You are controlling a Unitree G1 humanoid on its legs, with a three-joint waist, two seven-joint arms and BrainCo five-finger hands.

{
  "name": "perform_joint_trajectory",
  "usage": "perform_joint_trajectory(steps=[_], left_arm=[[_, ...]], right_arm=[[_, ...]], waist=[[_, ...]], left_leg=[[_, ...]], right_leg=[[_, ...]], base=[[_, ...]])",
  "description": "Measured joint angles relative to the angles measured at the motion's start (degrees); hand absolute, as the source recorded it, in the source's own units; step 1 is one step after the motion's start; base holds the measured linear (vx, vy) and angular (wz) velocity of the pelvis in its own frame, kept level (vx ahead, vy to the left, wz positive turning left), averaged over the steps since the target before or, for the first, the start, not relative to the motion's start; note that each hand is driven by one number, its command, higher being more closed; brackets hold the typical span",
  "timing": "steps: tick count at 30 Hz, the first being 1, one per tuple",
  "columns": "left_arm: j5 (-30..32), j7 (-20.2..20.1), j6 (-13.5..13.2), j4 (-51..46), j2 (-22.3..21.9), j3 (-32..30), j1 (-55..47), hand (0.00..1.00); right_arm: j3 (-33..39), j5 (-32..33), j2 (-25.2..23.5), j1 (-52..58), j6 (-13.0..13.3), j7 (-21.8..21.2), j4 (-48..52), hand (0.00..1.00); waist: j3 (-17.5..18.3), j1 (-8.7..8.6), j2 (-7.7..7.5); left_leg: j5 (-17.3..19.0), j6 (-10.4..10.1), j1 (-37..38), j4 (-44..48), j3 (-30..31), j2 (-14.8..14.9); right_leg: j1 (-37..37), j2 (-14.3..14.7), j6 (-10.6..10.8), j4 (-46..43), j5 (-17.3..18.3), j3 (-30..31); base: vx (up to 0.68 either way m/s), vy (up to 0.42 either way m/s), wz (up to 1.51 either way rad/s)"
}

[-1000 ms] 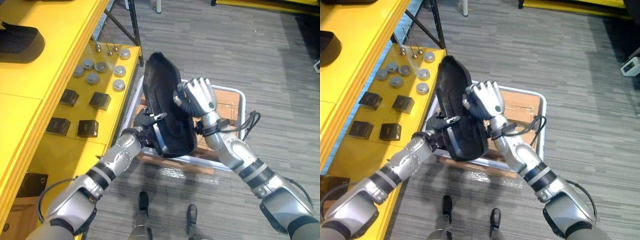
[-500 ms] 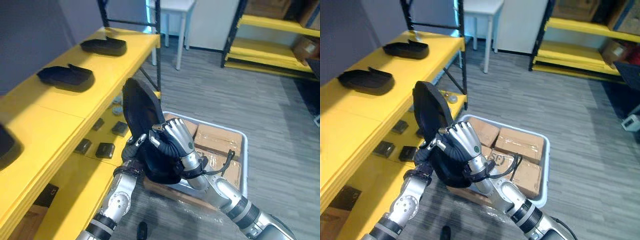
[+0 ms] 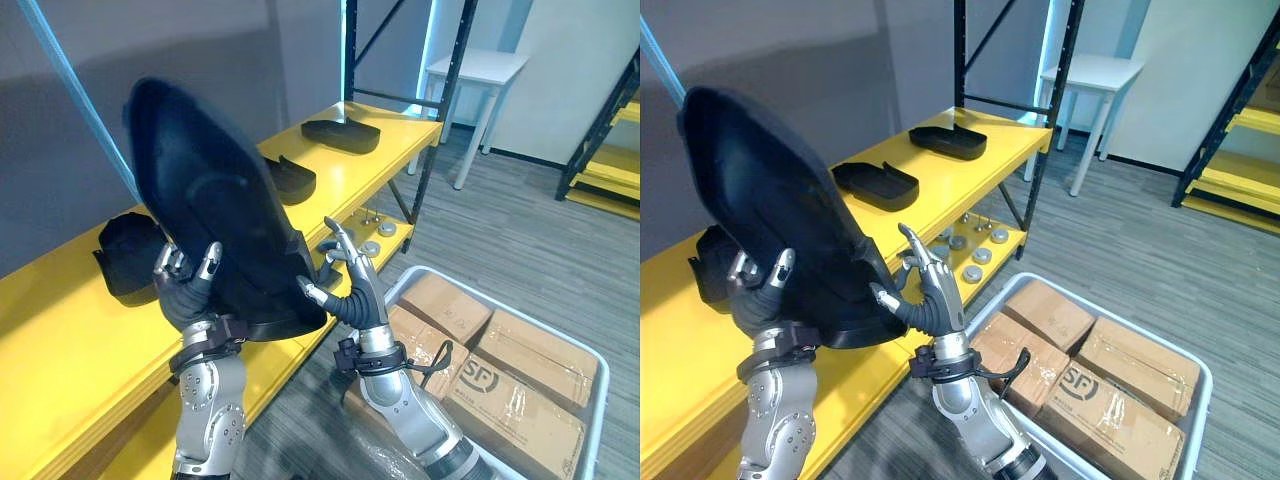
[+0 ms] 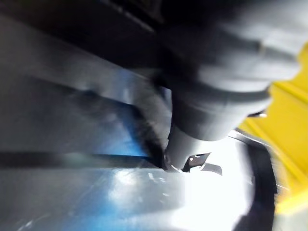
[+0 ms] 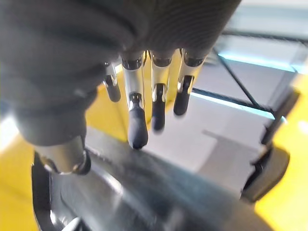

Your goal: Walk over and take plastic housings, then place them on the shelf

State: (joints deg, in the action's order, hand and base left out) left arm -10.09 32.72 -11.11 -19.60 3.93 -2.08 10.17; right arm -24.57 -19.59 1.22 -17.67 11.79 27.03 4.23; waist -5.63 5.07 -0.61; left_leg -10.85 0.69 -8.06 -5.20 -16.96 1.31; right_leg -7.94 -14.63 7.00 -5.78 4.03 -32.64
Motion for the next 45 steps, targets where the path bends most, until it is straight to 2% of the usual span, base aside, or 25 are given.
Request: perform_joint_trajectory(steps=[2, 4, 5, 7, 8, 10, 13, 15, 16, 17, 19, 22, 24, 25, 27, 30, 31, 34, 35, 36, 37, 38, 39, 41, 45], left_arm=[[8.4, 2.6, 2.4, -0.3, -0.8, -3.6, -0.7, 1.00], [16.3, 6.1, 5.1, -0.4, -0.8, -8.1, -2.8, 1.00], [19.6, 8.0, 6.4, -0.6, -0.8, -10.0, -4.2, 1.00], [22.9, 9.9, 7.7, -0.8, -0.8, -11.6, -5.1, 1.00], [26.2, 11.8, 9.0, -0.8, -0.5, -12.7, -5.3, 1.00], [29.9, 13.5, 10.5, -0.7, -0.6, -13.9, -5.6, 1.00], [30.8, 14.4, 11.0, -0.7, -0.5, -15.5, -5.9, 1.00], [30.8, 14.4, 11.0, -0.6, -0.5, -15.6, -5.9, 1.00], [30.5, 14.3, 10.8, -0.6, -0.5, -15.6, -5.9, 1.00], [29.8, 14.3, 10.4, -0.3, -0.9, -15.6, -6.0, 1.00], [28.0, 14.0, 9.3, -0.3, -1.8, -15.9, -6.6, 1.00], [22.5, 11.7, 6.9, -2.9, -2.5, -18.0, -9.7, 1.00], [17.8, 10.8, 5.4, -5.5, -4.5, -18.5, -13.4, 1.00], [17.0, 10.7, 5.0, -5.7, -4.6, -18.6, -13.9, 1.00], [11.4, 9.7, 3.1, -6.3, -5.7, -18.7, -15.0, 1.00], [7.8, 8.2, 0.6, -6.1, -7.1, -18.7, -15.6, 1.00], [7.3, 7.7, 0.2, -5.9, -7.1, -18.6, -15.7, 1.00], [4.0, 5.4, -2.2, -3.9, -6.9, -18.1, -15.4, 1.00], [2.0, 4.4, -2.7, -3.0, -6.3, -17.5, -15.2, 1.00], [1.1, 4.0, -2.9, -2.8, -6.0, -16.9, -15.2, 1.00], [-0.4, 3.3, -3.4, -2.7, -5.4, -16.6, -15.2, 1.00], [-1.6, 3.2, -4.0, -1.0, -2.8, -16.7, -14.7, 1.00], [-2.4, 3.2, -3.8, 0.3, -1.0, -16.4, -14.1, 1.00], [-3.4, 2.7, -3.5, 2.1, 2.4, -14.4, -13.3, 1.00], [-4.6, -1.0, -3.7, 2.8, 4.4, -10.0, -10.1, 1.00]], right_arm=[[3.7, 4.4, -0.1, 2.0, 0.4, -0.4, 1.1, 0.00], [8.9, 9.0, 0.6, 5.8, 0.8, -0.9, 4.8, 0.00], [10.8, 11.5, 1.2, 7.5, 1.4, -1.4, 6.5, 0.00], [12.2, 14.4, 1.4, 9.1, 2.7, -2.5, 6.7, 0.00], [12.5, 18.1, 1.3, 10.6, 3.3, -4.3, 6.7, 0.00], [12.5, 28.8, 1.2, 13.2, 5.1, -10.1, 6.7, 0.00], [13.9, 40.4, 1.2, 16.2, 6.9, -15.3, 7.6, 0.00], [15.5, 43.4, 1.0, 17.9, 7.4, -16.8, 9.4, 0.00], [17.7, 46.9, 1.0, 20.2, 8.3, -18.2, 11.5, 0.00], [19.3, 49.5, 1.2, 22.0, 9.0, -18.9, 12.2, 0.00], [21.3, 51.5, 1.2, 24.8, 9.2, -19.0, 11.9, 0.00], [21.1, 51.8, 1.0, 28.2, 9.1, -19.0, 10.0, 0.00], [21.0, 51.0, 0.6, 31.9, 8.7, -19.0, 6.9, 0.00], [21.0, 50.6, 0.3, 32.2, 8.5, -19.0, 6.2, 0.00], [21.5, 47.5, -0.1, 35.0, 6.6, -18.6, 3.6, 0.00], [22.4, 43.0, 0.2, 35.3, 5.2, -18.5, 0.3, 0.00], [22.7, 42.1, 0.2, 35.2, 5.2, -18.5, -0.4, 0.00], [25.5, 40.7, 0.3, 35.1, 5.0, -18.5, -1.7, 0.00], [26.6, 40.7, 0.5, 34.6, 4.9, -18.2, -2.6, 0.00], [27.5, 40.7, 0.6, 34.4, 5.0, -17.0, -3.5, 0.00], [30.3, 40.4, 0.9, 34.6, 5.6, -15.5, -4.3, 0.00], [31.6, 39.5, -0.1, 32.8, 6.2, -14.4, -7.4, 0.00], [31.9, 39.5, -0.8, 32.4, 6.2, -14.0, -7.9, 0.00], [32.1, 38.6, -2.2, 32.1, 6.1, -13.6, -10.8, 0.00], [34.9, 33.3, -3.6, 31.8, 5.3, -12.8, -11.7, 0.00]], waist=[[0.0, -0.44, 0.09], [0.1, -1.44, 0.03], [0.1, -1.52, 0.04], [0.0, -1.55, 0.05], [0.1, -2.12, 0.02], [0.1, -3.00, -0.02], [0.2, -3.74, -0.25], [0.3, -4.56, -0.45], [0.7, -5.58, -1.05], [1.1, -5.97, -1.54], [1.6, -5.22, -0.80], [1.9, -5.28, -0.92], [1.9, -3.91, -0.77], [1.9, -3.95, -0.80], [1.9, -5.58, -0.37], [1.7, -5.47, 0.53], [1.7, -5.57, 0.56], [1.8, -6.47, 0.36], [2.0, -7.11, 1.05], [2.6, -7.23, 2.17], [3.0, -7.57, 3.93], [3.1, -8.59, 2.06], [3.0, -8.90, 0.74], [2.8, -9.04, 0.00], [2.9, -8.75, -0.84]], left_leg=[[1.1, 0.4, 1.0, 0.0, 0.9, -0.2], [2.1, 1.3, 2.8, 0.0, 3.1, -1.0], [2.7, 2.1, 3.9, 0.0, 4.5, -1.8], [3.3, 2.8, 5.1, 0.2, 6.8, -2.5], [3.7, 3.5, 5.4, 0.3, 10.2, -2.7], [3.8, 3.8, 5.9, 0.5, 16.4, -2.9], [4.3, 3.3, 6.5, 1.7, 22.2, -4.2], [4.3, 3.1, 6.4, 1.9, 24.7, -5.1], [4.6, 2.7, 5.8, 2.6, 27.2, -6.6], [5.0, 2.3, 5.4, 3.5, 28.8, -7.9], [5.5, 1.5, 5.4, 3.8, 29.2, -7.2], [5.7, 1.1, 6.3, 2.3, 29.7, -5.4], [6.5, 0.3, 5.9, 2.3, 29.9, -5.0], [7.6, 0.6, 5.7, 2.5, 29.4, -5.0], [11.4, -2.1, -1.0, 12.4, 12.3, -0.1], [11.8, -1.6, -3.6, 17.4, -2.4, 6.2], [11.8, -1.6, -3.7, 17.8, -2.4, 6.7], [12.6, -2.9, -6.7, 21.9, -1.8, 9.9], [12.1, -3.6, -7.0, 20.3, -0.6, 12.0], [10.5, -4.6, -6.5, 17.7, 1.0, 13.4], [4.4, -7.0, -4.4, 13.6, 5.8, 15.8], [8.0, -11.1, -3.9, 14.7, 8.0, 13.1], [8.3, -10.4, -4.4, 16.3, 8.9, 12.0], [13.4, -9.1, -5.6, 22.3, 10.9, 10.5], [15.9, -7.7, -6.3, 23.6, 9.4, 6.5]], right_leg=[[0.8, -1.5, -0.1, -5.2, 0.1, -0.5], [3.1, -5.5, -0.9, -17.2, -0.4, -0.9], [5.0, -8.1, -3.6, -24.4, -2.1, -0.7], [7.8, -10.0, -8.6, -32.2, -5.4, 1.6], [11.1, -7.9, -6.8, -38.6, -1.9, 7.9], [14.5, -0.3, -3.8, -38.8, 4.7, 15.4], [15.0, 7.9, -2.4, -24.0, 6.9, 24.5], [15.1, 10.9, -2.1, -18.5, 7.1, 30.9], [15.1, 13.1, -2.1, -13.0, 6.8, 38.4], [14.9, 12.9, -4.9, -10.8, 4.9, 39.7], [13.5, 13.3, -5.8, -8.8, 4.2, 38.4], [11.4, 14.8, -7.1, -5.2, 2.9, 37.8], [10.3, 14.9, -7.2, -3.9, 2.8, 36.4], [10.3, 14.6, -7.3, -3.7, 2.7, 36.0], [9.9, 12.8, -7.3, -3.5, 2.7, 28.2], [8.5, 10.2, -7.4, -3.6, 3.3, 22.1], [8.1, 9.4, -7.3, -3.6, 3.4, 21.0], [7.7, 3.0, -6.2, -4.0, 3.8, 16.8], [7.4, 1.4, -6.0, -4.5, 3.6, 15.6], [7.2, 1.1, -5.8, -4.8, 3.6, 15.0], [5.8, 1.0, -2.3, -4.7, 4.0, 14.9], [5.2, -1.7, 0.0, -4.4, 4.3, 15.1], [4.8, -2.4, 0.1, -3.9, 3.3, 15.1], [2.5, -3.4, 2.4, -2.4, -1.6, 14.9], [3.7, -8.0, 2.3, -3.6, -2.2, 15.3]], base=[[0.07, 0.081, 0.29], [0.10, 0.139, 0.54], [0.10, 0.157, 0.57], [0.10, 0.129, 0.73], [0.10, 0.023, 1.47], [0.08, -0.079, 1.56], [0.03, -0.077, 1.05], [0.02, -0.102, 0.96], [0.03, -0.141, 1.13], [0.04, -0.124, 0.98], [0.06, -0.114, 0.33], [0.07, -0.103, 0.04], [0.07, -0.057, 0.14], [0.05, -0.018, 0.67], [0.02, -0.011, 1.41], [0.05, 0.062, 1.17], [0.12, 0.223, 1.06], [0.10, 0.284, 0.91], [0.12, 0.389, 0.64], [0.16, 0.475, 0.52], [0.17, 0.555, 0.24], [0.16, 0.547, 0.18], [0.09, 0.435, 0.07], [0.05, 0.306, 0.10], [-0.04, 0.233, -0.04]])
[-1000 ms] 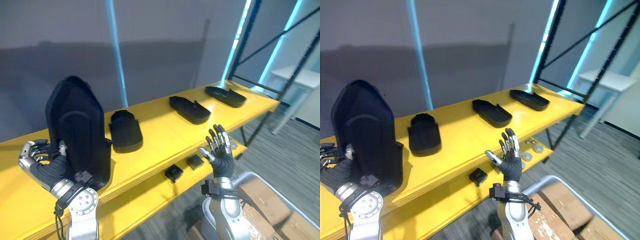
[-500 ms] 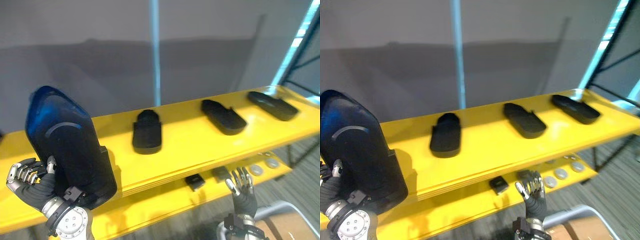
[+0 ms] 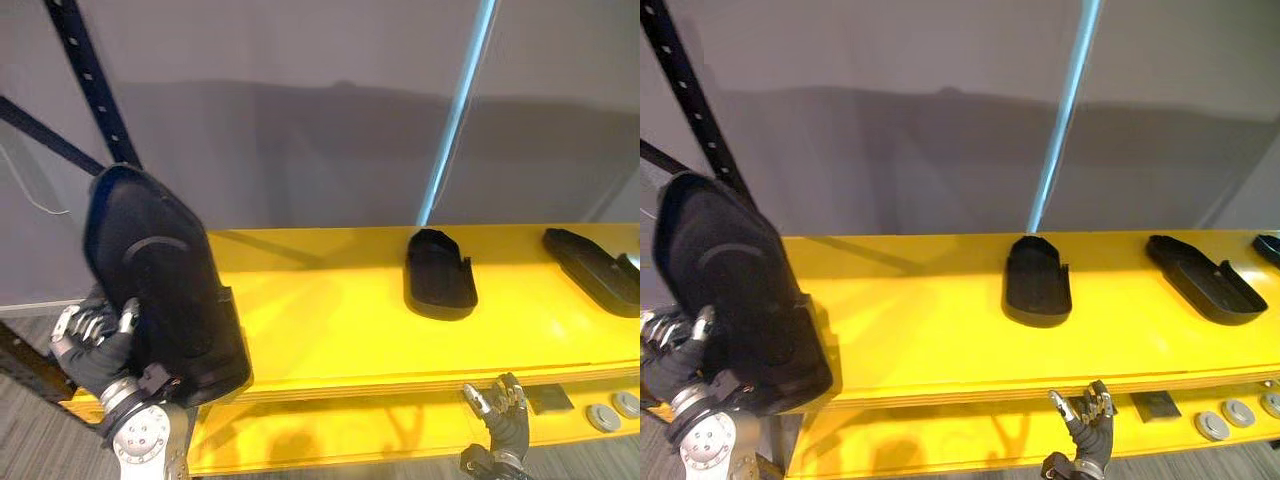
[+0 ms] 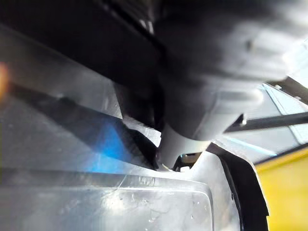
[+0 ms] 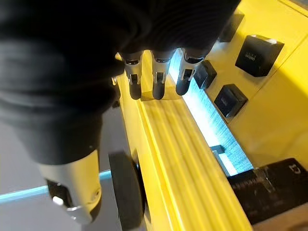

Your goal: Walk over and take plastic housings, then place them on the shelf

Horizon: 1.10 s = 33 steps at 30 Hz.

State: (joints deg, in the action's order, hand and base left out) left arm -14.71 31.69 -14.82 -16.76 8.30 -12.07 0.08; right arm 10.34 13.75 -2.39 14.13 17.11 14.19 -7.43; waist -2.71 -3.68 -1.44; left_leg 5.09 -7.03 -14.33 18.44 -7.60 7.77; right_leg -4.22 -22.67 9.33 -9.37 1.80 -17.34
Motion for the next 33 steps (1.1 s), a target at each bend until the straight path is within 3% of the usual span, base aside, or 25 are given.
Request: perform_joint_trajectory(steps=[1, 2, 3, 4, 5, 6, 7, 8, 9, 13, 18, 21, 29, 33], left_arm=[[-0.6, -1.2, -0.1, 0.1, 0.4, 1.0, 1.0, 1.00], [-1.5, -2.6, -0.1, 0.4, 0.6, 1.9, 2.0, 1.00], [-2.1, -3.1, -0.1, 0.5, 0.7, 2.2, 2.2, 1.00], [-2.4, -3.7, -0.2, 1.4, 0.8, 2.7, 2.8, 1.00], [-2.8, -4.0, -0.2, 2.4, 0.9, 2.8, 3.4, 1.00], [-3.3, -3.9, -0.2, 6.1, 1.4, 2.3, 6.0, 1.00], [-3.4, -3.8, -0.2, 7.3, 1.5, 2.1, 6.9, 1.00], [-3.4, -3.5, -0.2, 8.7, 1.5, 1.6, 7.6, 1.00], [-3.1, -3.2, 0.7, 10.3, 1.4, 2.0, 9.1, 1.00], [-1.9, -2.3, 2.6, 11.7, 1.4, 1.1, 10.8, 1.00], [-1.9, 1.1, 3.5, 16.5, 2.5, -4.7, 13.7, 1.00], [-2.1, 2.4, 4.2, 19.8, 5.9, -5.7, 16.4, 1.00], [-2.0, 3.7, 6.8, 32.0, 18.5, -7.0, 23.5, 1.00], [-2.1, -1.0, 7.6, 39.1, 28.1, -5.9, 25.4, 1.00]], right_arm=[[0.3, -1.3, -0.1, -0.1, -1.3, 0.5, -1.9, 0.00], [0.4, -3.2, -0.6, 0.6, -3.0, 1.2, -4.4, 0.00], [0.2, -3.9, -0.7, 1.2, -3.8, 1.5, -5.4, 0.00], [0.0, -5.7, -0.8, 3.1, -5.0, 1.5, -6.7, 0.00], [0.2, -6.2, -0.9, 3.8, -5.3, 1.5, -7.3, 0.00], [1.0, -6.4, -1.4, 6.9, -5.6, 1.3, -7.8, 0.00], [1.4, -6.4, -1.2, 8.0, -5.6, 1.2, -8.2, 0.00], [2.7, -6.4, 0.0, 8.7, -5.6, 0.4, -10.7, 0.00], [4.1, -6.3, 1.0, 9.0, -5.8, -0.4, -14.2, 0.00], [4.8, -6.4, 3.2, 10.1, -7.2, -4.8, -23.8, 0.00], [4.0, -7.6, 4.3, 7.3, -7.5, -8.3, -29.9, 0.00], [2.5, -7.6, 4.9, 5.8, -7.5, -9.7, -32.2, 0.00], [0.7, -9.9, 5.9, 1.0, -7.7, -9.6, -36.5, 0.00], [0.6, -9.8, 6.1, 0.2, -7.8, -9.5, -38.7, 0.00]], waist=[[-0.2, 0.39, 0.37], [-1.2, 0.67, 1.08], [-1.5, 0.64, 1.23], [-1.8, 0.23, 1.61], [-2.2, -0.29, 2.23], [-2.1, -2.32, 1.87], [-1.9, -2.68, 1.46], [-1.9, -2.88, 1.11], [-2.6, -3.83, 2.11], [-2.9, -3.66, 2.27], [-4.0, -2.46, 2.04], [-5.3, -1.76, 1.92], [-8.9, -0.89, 2.00], [-10.7, -0.84, 2.03]], left_leg=[[0.0, 0.0, 0.1, -1.2, -1.2, -0.1], [-0.1, 0.1, 1.8, -4.2, -2.6, 0.1], [-0.3, 0.2, 2.9, -6.0, -3.3, 0.1], [-1.7, 1.9, 5.3, -9.5, -4.1, 0.1], [-2.5, 2.3, 6.2, -10.6, -3.9, 0.6], [-4.6, 1.8, 7.5, -12.8, -3.3, 1.3], [-5.2, 1.5, 7.9, -13.7, -3.5, 1.0], [-6.3, 1.1, 8.3, -14.7, -5.1, 0.6], [-7.6, 0.9, 8.4, -15.8, -4.8, 1.3], [-9.0, 0.0, 9.6, -18.9, -5.5, 3.4], [-10.1, 0.0, 6.7, -20.2, -5.9, 3.3], [-10.8, 0.4, 4.6, -20.2, -4.4, 2.8], [-13.4, 0.9, 1.6, -22.1, -2.9, 2.7], [-13.7, 1.0, 1.6, -22.5, -3.3, 2.6]], right_leg=[[2.8, -0.5, -1.3, -2.3, -0.9, 1.2], [6.4, -0.5, -4.5, -5.6, -3.1, 2.8], [7.8, -0.3, -5.9, -6.8, -4.1, 3.4], [10.6, 1.1, -6.3, -9.1, -3.5, 6.2], [11.2, 3.1, -4.5, -9.7, -1.2, 8.9], [10.6, 10.6, -1.6, -8.1, 4.2, 15.4], [10.5, 12.0, -2.5, -6.7, 5.7, 15.4], [9.8, 12.2, -1.7, -3.3, 5.7, 15.6], [9.6, 13.2, -1.9, -1.5, 4.6, 15.5], [9.6, 15.8, -3.0, 0.3, 3.8, 16.3], [12.8, 15.9, -3.3, 1.2, 2.9, 16.4], [13.8, 15.5, -3.3, 1.2, 2.9, 15.0], [16.9, 15.6, -3.3, 0.7, 2.8, 13.6], [17.6, 15.6, -3.3, 0.4, 2.8, 13.9]], base=[[-0.13, 0.188, -0.64], [-0.12, 0.182, -0.79], [-0.05, 0.139, -0.97], [-0.03, 0.086, -0.79], [-0.03, 0.006, -0.69], [0.00, -0.087, -0.38], [0.05, -0.112, -0.63], [0.07, -0.095, -0.58], [0.07, -0.063, -0.49], [0.07, -0.076, -0.17], [0.02, -0.001, -0.02], [-0.02, 0.013, 0.26], [-0.04, -0.005, 0.09], [-0.01, -0.004, -0.04]])
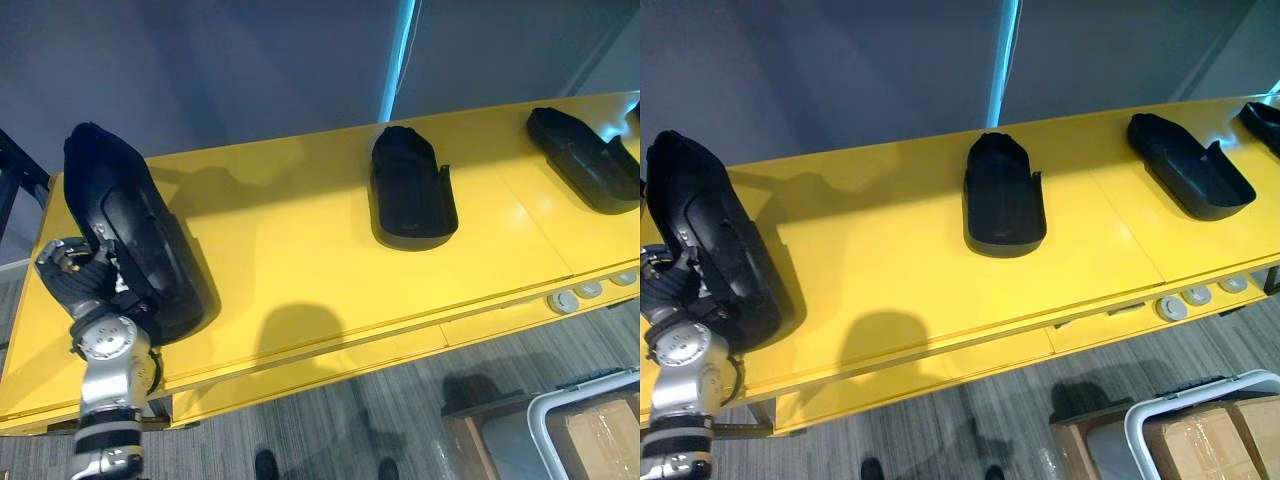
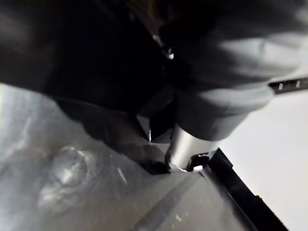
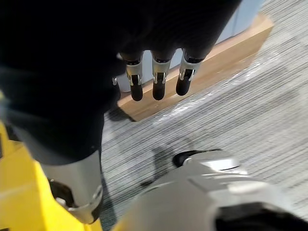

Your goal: Walk over and take plastic housings, then place them on the shelf

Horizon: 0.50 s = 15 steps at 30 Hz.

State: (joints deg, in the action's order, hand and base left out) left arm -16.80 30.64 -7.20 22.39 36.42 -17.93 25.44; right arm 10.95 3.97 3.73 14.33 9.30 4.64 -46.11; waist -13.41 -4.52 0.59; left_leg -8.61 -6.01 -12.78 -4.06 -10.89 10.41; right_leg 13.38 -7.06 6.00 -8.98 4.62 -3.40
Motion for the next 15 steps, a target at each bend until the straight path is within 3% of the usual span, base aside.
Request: perform_joint_trajectory(steps=[2, 5, 12, 13, 15], left_arm=[[0.0, -3.6, 0.5, 4.2, 5.0, 2.1, 1.6, 1.00], [0.0, -7.4, 1.3, 7.8, 8.2, 4.0, 4.1, 1.00], [0.6, -11.3, 2.4, 12.1, 10.4, 6.6, 7.9, 1.00], [0.6, -11.5, 2.4, 12.8, 10.4, 6.6, 8.6, 0.00], [0.2, -11.5, 2.4, 13.0, 10.4, 7.2, 8.7, 0.00]], right_arm=[[0.0, 0.0, 0.3, -0.7, -0.2, 0.0, -1.1, 0.00], [0.0, 0.3, 0.5, -1.6, -0.2, 0.0, -1.9, 0.00], [-0.9, 1.6, 1.1, -3.1, -0.6, -0.3, -3.1, 0.00], [-0.9, 2.4, 1.2, -3.2, -0.6, -0.4, -3.1, 0.00], [-0.9, 2.5, 1.2, -3.3, -0.7, -0.4, -3.3, 0.00]], waist=[[-0.5, 0.31, -0.02], [-1.5, 0.48, 0.01], [-2.5, -0.10, 0.29], [-2.8, -0.20, 0.36], [-3.2, -0.24, 0.40]], left_leg=[[0.0, 0.0, -0.1, -0.2, -0.4, 0.0], [0.0, 0.0, 0.0, -0.5, -1.3, -0.1], [0.0, 0.1, 0.0, -0.7, -1.8, -0.2], [0.0, 0.1, 0.0, -0.7, -1.8, -0.2], [0.0, 0.1, 0.0, -0.7, -1.8, -0.2]], right_leg=[[0.7, 0.1, -0.1, -0.3, -0.1, 0.6], [1.1, 0.0, 0.0, -0.1, -0.4, 1.2], [0.8, 0.0, 0.0, 1.7, -1.5, 1.6], [0.8, 0.0, 0.0, 1.7, -1.5, 1.6], [0.9, 0.0, 0.0, 1.7, -1.6, 1.7]], base=[[-0.01, -0.008, -0.13], [-0.01, 0.008, -0.12], [0.00, 0.004, -0.05], [0.00, 0.000, 0.00], [0.00, 0.000, 0.00]])
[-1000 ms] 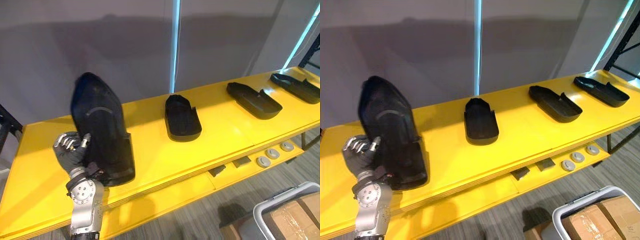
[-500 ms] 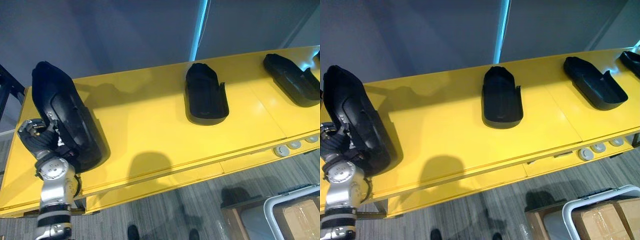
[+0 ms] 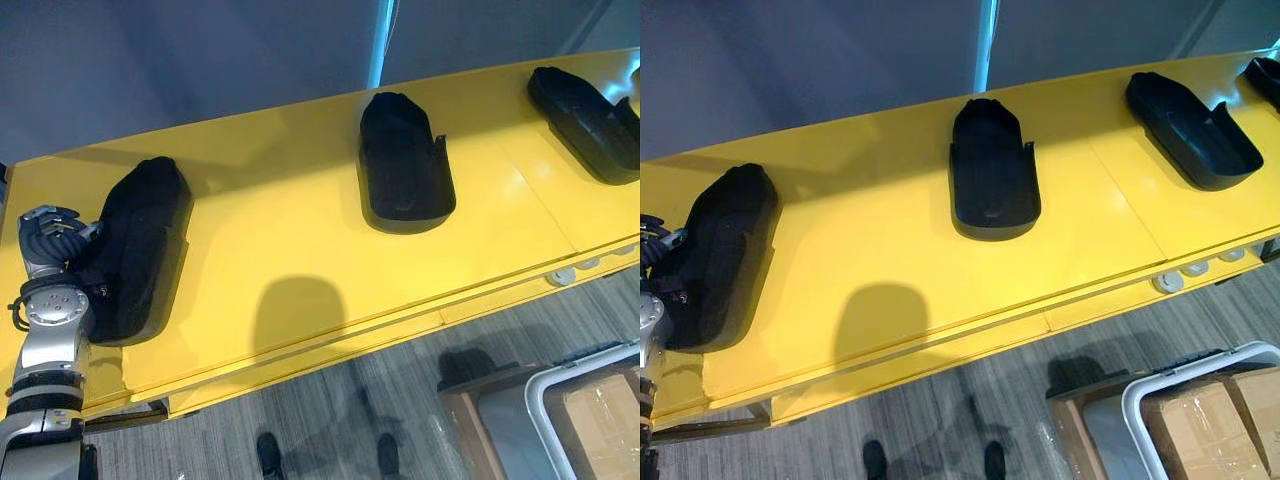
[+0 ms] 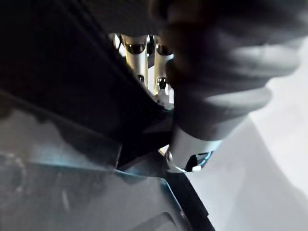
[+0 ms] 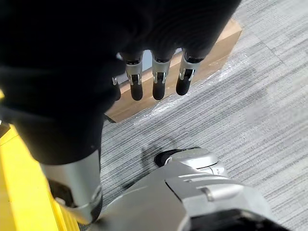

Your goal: Walk over and take plastic housings, then place them on the shelf

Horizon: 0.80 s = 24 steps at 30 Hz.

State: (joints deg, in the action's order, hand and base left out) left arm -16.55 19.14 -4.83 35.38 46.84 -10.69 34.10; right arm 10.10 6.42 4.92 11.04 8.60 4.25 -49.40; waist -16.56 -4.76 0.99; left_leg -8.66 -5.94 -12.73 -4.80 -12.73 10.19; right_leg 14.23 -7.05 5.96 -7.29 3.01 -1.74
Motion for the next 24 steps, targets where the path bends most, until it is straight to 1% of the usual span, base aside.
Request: perform_joint_trajectory(steps=[3, 5, 6, 7, 9, 10, 11, 12, 14, 15, 16, 18, 19, 21, 23, 24], left_arm=[[-1.8, 0.4, -0.1, -0.8, -0.5, 0.9, -0.1, 0.00], [-6.2, 2.0, -0.7, -4.1, -2.7, 0.3, -0.9, 0.00], [-8.3, 2.8, -1.3, -7.2, -4.9, -1.1, -2.1, 0.00], [-9.4, 3.3, -1.9, -9.0, -6.0, -1.7, -2.9, 0.00], [-14.0, 4.8, -4.0, -15.7, -10.8, -3.5, -5.8, 0.00], [-15.0, 5.3, -4.3, -17.4, -12.1, -3.8, -6.5, 0.00], [-16.6, 6.3, -5.2, -20.8, -14.9, -3.9, -8.1, 0.00], [-17.1, 6.8, -5.4, -22.3, -16.2, -3.9, -8.9, 0.00], [-17.2, 8.3, -5.8, -28.3, -20.7, -4.1, -12.0, 0.00], [-17.2, 8.6, -5.8, -30.0, -21.9, -4.3, -13.0, 0.00], [-16.9, 9.1, -5.8, -33.3, -24.1, -4.8, -15.0, 0.00], [-16.5, 9.9, -5.9, -36.0, -25.9, -5.3, -16.9, 0.00], [-14.4, 11.0, -5.7, -37.2, -27.1, -6.4, -17.7, 0.00], [-9.7, 13.2, -5.3, -41.8, -29.1, -8.8, -19.7, 0.00], [-0.3, 15.4, -5.2, -50.6, -32.0, -11.7, -23.5, 0.00], [2.3, 15.7, -5.2, -52.2, -32.5, -12.2, -24.2, 0.00]], right_arm=[[0.0, 0.0, 0.0, -0.3, -0.1, 0.0, -0.7, 0.00], [0.0, 0.0, 0.2, -0.5, -0.5, 0.1, -0.9, 0.00], [0.1, 0.0, 0.4, -0.9, -0.8, 0.1, -1.1, 0.00], [0.1, 0.0, 0.5, -1.2, -0.9, 0.1, -1.1, 0.00], [0.1, 0.0, 1.0, -2.2, -1.4, 0.3, -1.7, 0.00], [0.1, -0.1, 1.0, -2.3, -1.6, 0.3, -1.7, 0.00], [0.2, -0.1, 1.1, -2.4, -1.8, 0.4, -1.7, 0.00], [0.2, -0.2, 1.2, -2.4, -1.9, 0.4, -1.7, 0.00], [0.2, -0.3, 1.2, -2.5, -2.0, 0.4, -1.7, 0.00], [0.3, -0.3, 1.2, -2.5, -2.1, 0.4, -1.7, 0.00], [0.6, -0.4, 1.1, -2.5, -2.3, 0.3, -1.7, 0.00], [1.2, -1.1, 1.0, -2.5, -2.5, 0.3, -1.8, 0.00], [1.2, -2.3, 1.1, -2.5, -2.5, 0.3, -2.0, 0.00], [1.6, -2.6, 1.1, -2.5, -2.4, 0.3, -2.8, 0.00], [3.0, -2.6, 1.0, -2.4, -2.2, 0.2, -4.1, 0.00], [3.4, -2.6, 1.0, -2.3, -2.2, 0.2, -4.3, 0.00]], waist=[[-0.1, 0.04, 0.08], [-0.2, 0.24, 0.26], [-0.3, 0.30, 0.49], [-0.4, 0.27, 0.64], [-0.6, 0.25, 1.03], [-0.6, 0.31, 1.10], [-0.8, 0.36, 1.31], [-0.8, 0.45, 1.37], [-0.8, 0.62, 1.42], [-0.8, 0.62, 1.43], [-0.7, 0.58, 1.50], [-0.6, 0.73, 1.74], [-0.4, 0.85, 1.88], [0.3, 1.00, 1.99], [1.3, 1.60, 2.47], [1.6, 1.74, 2.66]], left_leg=[[0.0, 0.0, 0.1, 0.0, 0.0, 0.0], [0.0, 0.0, 0.1, 0.0, 0.0, -0.1], [0.0, 0.0, 0.1, 0.0, 0.0, -0.2], [0.0, 0.0, 0.1, 0.0, 0.0, -0.2], [-0.1, 0.1, 0.2, 0.0, 0.0, -0.3], [-0.1, 0.1, 0.3, -0.1, 0.0, -0.3], [-0.1, 0.1, 0.8, -0.1, 0.2, -0.3], [-0.1, 0.1, 1.1, -0.1, 0.2, -0.3], [-0.1, 0.1, 1.7, -0.1, 0.3, -0.3], [-0.1, 0.1, 1.9, -0.1, 0.4, -0.3], [-0.1, 0.1, 2.1, -0.1, 0.5, -0.3], [-0.1, 0.1, 2.3, -0.1, 0.7, -0.3], [-0.1, 0.1, 2.7, -0.1, 0.8, -0.3], [-0.1, 0.1, 2.8, -0.1, 1.0, -0.3], [-0.1, 0.1, 2.9, -0.1, 1.2, -0.3], [-0.1, 0.1, 2.9, -0.1, 1.3, -0.3]], right_leg=[[-0.1, 0.0, 0.0, 0.1, -0.1, 0.0], [-0.3, -0.1, 0.1, 0.6, -0.4, 0.0], [-0.5, -0.1, 0.2, 0.9, -0.6, 0.0], [-0.5, -0.2, 0.2, 0.9, -0.7, 0.0], [-0.7, -0.3, 0.3, 1.1, -0.8, 0.0], [-0.9, -0.3, 0.3, 1.3, -0.9, 0.0], [-1.8, -0.3, 0.2, 1.9, -1.2, -0.2], [-2.1, -0.3, 0.2, 2.1, -1.2, -0.2], [-2.8, -0.3, 0.2, 2.2, -1.2, -0.3], [-3.1, -0.3, 0.2, 2.3, -1.2, -0.3], [-3.5, -0.3, 0.2, 2.4, -1.2, -0.4], [-3.9, -0.3, 0.3, 2.4, -1.1, -0.4], [-4.3, -0.3, 0.4, 2.4, -1.1, -0.4], [-4.5, -0.3, 0.5, 2.3, -1.0, -0.5], [-4.7, -0.3, 0.7, 2.2, -0.8, -0.6], [-4.7, -0.3, 0.7, 2.2, -0.7, -0.7]], base=[[0.00, 0.000, 0.00], [0.00, 0.000, 0.00], [0.00, 0.000, 0.00], [0.00, 0.000, 0.00], [0.00, 0.000, 0.00], [0.00, 0.000, 0.00], [-0.01, 0.009, 0.04], [-0.01, 0.011, 0.04], [0.00, 0.000, 0.00], [-0.01, 0.009, 0.03], [-0.01, 0.009, 0.06], [-0.01, 0.009, 0.06], [-0.01, 0.008, 0.05], [-0.01, 0.008, 0.05], [-0.01, 0.009, 0.04], [-0.01, 0.006, 0.06]])
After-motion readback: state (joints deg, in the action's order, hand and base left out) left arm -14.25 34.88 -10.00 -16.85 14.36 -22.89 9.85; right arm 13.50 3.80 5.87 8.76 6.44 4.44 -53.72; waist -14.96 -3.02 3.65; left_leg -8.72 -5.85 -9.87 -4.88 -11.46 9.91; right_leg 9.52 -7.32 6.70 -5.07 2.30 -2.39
